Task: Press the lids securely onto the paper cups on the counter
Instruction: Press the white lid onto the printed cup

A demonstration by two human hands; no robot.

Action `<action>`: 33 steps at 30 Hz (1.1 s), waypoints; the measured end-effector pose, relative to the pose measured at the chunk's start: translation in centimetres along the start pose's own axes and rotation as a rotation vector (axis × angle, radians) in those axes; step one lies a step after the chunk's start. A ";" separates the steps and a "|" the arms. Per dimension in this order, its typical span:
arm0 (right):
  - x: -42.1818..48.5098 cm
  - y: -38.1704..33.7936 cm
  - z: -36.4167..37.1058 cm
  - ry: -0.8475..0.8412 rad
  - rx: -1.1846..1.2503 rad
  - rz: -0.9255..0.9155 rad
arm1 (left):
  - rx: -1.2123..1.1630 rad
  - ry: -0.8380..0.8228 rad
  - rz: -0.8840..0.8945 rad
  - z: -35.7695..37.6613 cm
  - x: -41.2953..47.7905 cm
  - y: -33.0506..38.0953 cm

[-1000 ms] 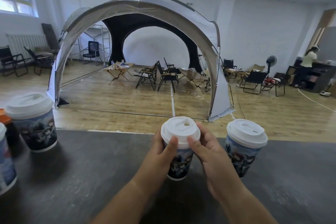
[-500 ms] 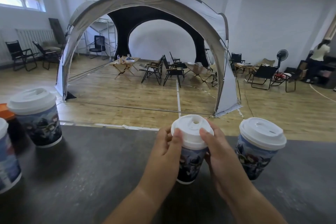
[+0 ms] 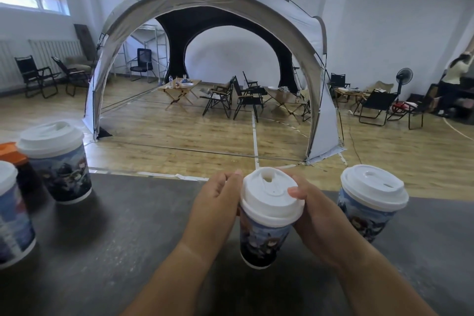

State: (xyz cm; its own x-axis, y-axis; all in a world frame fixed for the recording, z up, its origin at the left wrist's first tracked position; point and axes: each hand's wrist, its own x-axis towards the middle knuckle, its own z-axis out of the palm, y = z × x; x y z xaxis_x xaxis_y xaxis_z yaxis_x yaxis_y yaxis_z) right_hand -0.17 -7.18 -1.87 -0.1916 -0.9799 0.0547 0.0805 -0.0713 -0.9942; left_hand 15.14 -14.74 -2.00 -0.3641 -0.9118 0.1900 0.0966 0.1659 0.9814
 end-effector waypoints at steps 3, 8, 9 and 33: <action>0.8 -0.3 -0.2 -0.074 -0.015 0.025 | -0.032 -0.073 -0.116 -0.2 0.7 0.3; 2.0 -0.3 -0.5 -0.176 0.012 0.067 | -0.162 -0.064 -0.160 -0.4 1.2 0.5; 2.1 -0.3 -0.4 -0.205 0.018 0.070 | -0.211 -0.082 -0.174 -0.4 1.2 0.6; -1.7 1.8 2.5 0.360 -0.355 -0.394 | -0.299 -0.071 0.194 0.9 -0.6 -2.1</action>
State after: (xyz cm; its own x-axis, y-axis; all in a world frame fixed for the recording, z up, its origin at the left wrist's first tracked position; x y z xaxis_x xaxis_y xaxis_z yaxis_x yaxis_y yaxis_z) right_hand 2.75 -6.14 -3.48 -0.4619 -0.7648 0.4491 -0.3802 -0.2867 -0.8793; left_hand 14.36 -14.22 -4.15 -0.3748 -0.8441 0.3834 0.4326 0.2065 0.8776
